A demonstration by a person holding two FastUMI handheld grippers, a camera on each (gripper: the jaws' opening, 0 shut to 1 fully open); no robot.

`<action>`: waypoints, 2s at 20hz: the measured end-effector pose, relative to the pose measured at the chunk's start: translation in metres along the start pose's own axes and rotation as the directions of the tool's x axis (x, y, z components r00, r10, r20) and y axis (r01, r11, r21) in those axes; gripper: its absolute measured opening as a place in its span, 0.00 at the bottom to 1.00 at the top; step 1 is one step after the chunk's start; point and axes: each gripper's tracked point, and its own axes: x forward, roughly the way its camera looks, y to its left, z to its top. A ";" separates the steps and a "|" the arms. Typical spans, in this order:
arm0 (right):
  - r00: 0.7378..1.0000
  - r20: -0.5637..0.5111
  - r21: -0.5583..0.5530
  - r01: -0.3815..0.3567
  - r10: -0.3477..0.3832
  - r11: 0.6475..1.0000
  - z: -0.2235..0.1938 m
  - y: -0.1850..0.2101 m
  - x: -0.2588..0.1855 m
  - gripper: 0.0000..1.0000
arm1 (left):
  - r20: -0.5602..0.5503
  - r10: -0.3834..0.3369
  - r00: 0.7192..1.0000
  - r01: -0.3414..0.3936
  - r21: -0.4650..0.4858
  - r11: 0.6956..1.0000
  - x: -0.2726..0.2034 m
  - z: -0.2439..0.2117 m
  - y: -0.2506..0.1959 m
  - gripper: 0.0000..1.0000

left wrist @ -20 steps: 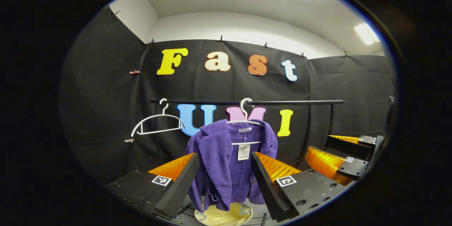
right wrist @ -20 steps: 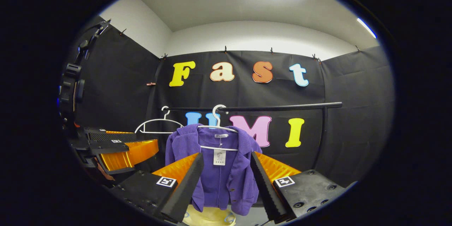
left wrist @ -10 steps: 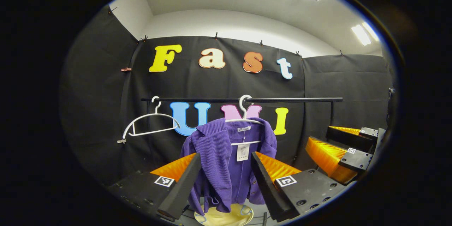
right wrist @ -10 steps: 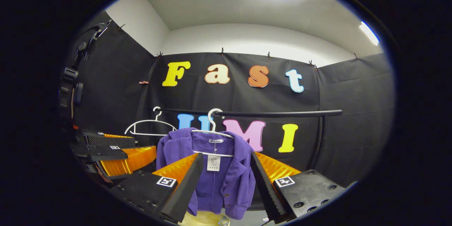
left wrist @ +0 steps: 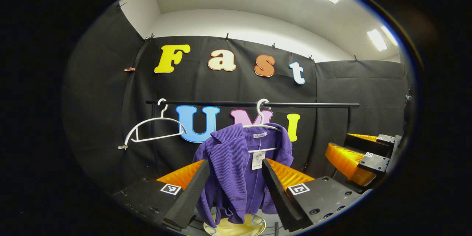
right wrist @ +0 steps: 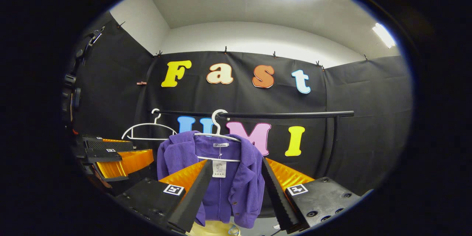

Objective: Grasp the clothes on the hanger with both hands and then place them into the laundry hamper below.

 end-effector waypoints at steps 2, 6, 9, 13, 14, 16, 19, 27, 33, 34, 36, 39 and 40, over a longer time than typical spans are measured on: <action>1.000 -0.007 -0.005 0.023 -0.023 1.000 -0.004 -0.002 0.002 0.86 | -0.005 -0.017 1.000 0.017 0.008 1.000 0.005 -0.001 0.006 0.90; 0.999 -0.021 -0.026 0.042 -0.042 0.999 -0.017 -0.002 0.013 0.85 | -0.027 -0.043 0.999 0.043 0.003 0.999 0.017 -0.014 0.022 0.90; 0.998 -0.044 -0.062 0.047 -0.050 0.997 -0.031 -0.011 0.027 0.86 | -0.050 -0.031 0.998 0.031 -0.010 0.999 0.032 -0.028 0.032 0.90; 0.997 -0.080 -0.007 -0.010 0.010 1.000 -0.058 -0.016 0.069 0.86 | -0.063 0.003 0.998 -0.003 -0.008 1.000 0.057 -0.044 0.040 0.90; 0.995 -0.096 0.010 -0.025 0.026 1.000 -0.070 -0.021 0.081 0.86 | -0.068 0.014 0.998 -0.015 -0.012 1.000 0.066 -0.051 0.042 0.90; 0.989 -0.134 0.040 -0.049 0.054 0.998 -0.095 -0.027 0.110 0.86 | -0.084 0.037 0.996 -0.039 -0.030 0.999 0.083 -0.066 0.045 0.90; 0.980 -0.174 0.065 -0.087 0.097 0.994 -0.127 -0.034 0.145 0.76 | -0.108 0.085 0.990 -0.096 -0.094 0.991 0.107 -0.089 0.056 0.90; 0.960 -0.216 0.080 -0.167 0.180 0.983 -0.179 -0.038 0.192 0.74 | -0.082 0.126 0.989 -0.140 -0.191 0.971 0.134 -0.094 0.047 0.83; 0.926 -0.220 0.127 -0.286 0.308 0.950 -0.188 -0.006 0.193 0.68 | -0.121 0.101 0.988 -0.124 -0.198 0.972 0.149 -0.107 0.034 0.81; 0.917 -0.225 0.130 -0.306 0.329 0.943 -0.190 -0.002 0.192 0.59 | -0.136 0.087 0.987 -0.115 -0.217 0.969 0.150 -0.112 0.030 0.79; 0.928 -0.234 0.089 -0.276 0.289 0.957 -0.197 -0.011 0.195 0.33 | -0.123 0.103 0.987 -0.130 -0.238 0.963 0.150 -0.107 0.034 0.66; 0.938 -0.229 0.088 -0.247 0.261 0.965 -0.196 -0.022 0.194 0.11 | -0.102 0.162 0.982 -0.183 -0.248 0.951 0.148 -0.100 0.048 0.18; 0.937 -0.233 0.094 -0.243 0.258 0.966 -0.196 -0.024 0.195 0.11 | -0.110 0.171 0.979 -0.194 -0.247 0.949 0.148 -0.102 0.050 0.13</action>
